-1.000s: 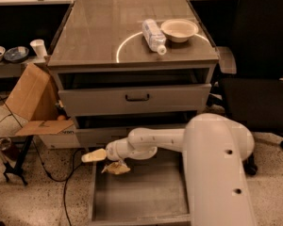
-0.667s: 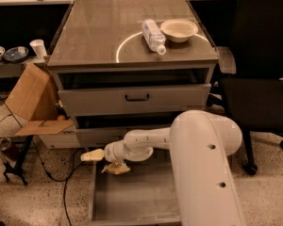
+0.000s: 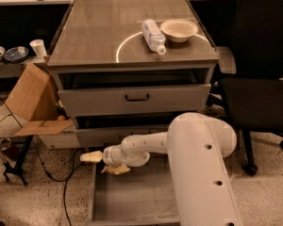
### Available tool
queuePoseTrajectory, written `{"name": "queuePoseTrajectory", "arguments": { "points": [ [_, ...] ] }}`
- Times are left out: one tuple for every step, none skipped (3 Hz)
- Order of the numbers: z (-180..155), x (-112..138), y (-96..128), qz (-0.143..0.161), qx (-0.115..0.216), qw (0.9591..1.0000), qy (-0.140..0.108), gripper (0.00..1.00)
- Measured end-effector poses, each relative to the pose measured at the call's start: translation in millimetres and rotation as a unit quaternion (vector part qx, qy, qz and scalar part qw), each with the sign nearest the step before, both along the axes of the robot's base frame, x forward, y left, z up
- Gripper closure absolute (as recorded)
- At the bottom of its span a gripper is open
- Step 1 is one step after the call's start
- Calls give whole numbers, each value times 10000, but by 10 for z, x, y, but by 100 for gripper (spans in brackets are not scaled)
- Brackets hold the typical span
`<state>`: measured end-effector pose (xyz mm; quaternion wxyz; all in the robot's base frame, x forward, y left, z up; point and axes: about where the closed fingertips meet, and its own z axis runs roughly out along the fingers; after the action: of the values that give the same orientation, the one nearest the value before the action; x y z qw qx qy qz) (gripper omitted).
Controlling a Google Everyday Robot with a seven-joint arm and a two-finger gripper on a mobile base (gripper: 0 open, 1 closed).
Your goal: Pick brown chip bag from bottom drawer and place on counter
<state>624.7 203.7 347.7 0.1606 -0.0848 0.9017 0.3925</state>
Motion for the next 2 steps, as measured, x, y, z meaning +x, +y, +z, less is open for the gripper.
{"name": "queuePoseTrajectory", "arguments": {
  "points": [
    [-71,111,-26,-159,-142,9997,-130,0],
    [-306,294,-245,-554,-295,9979,-150,0]
  ]
}}
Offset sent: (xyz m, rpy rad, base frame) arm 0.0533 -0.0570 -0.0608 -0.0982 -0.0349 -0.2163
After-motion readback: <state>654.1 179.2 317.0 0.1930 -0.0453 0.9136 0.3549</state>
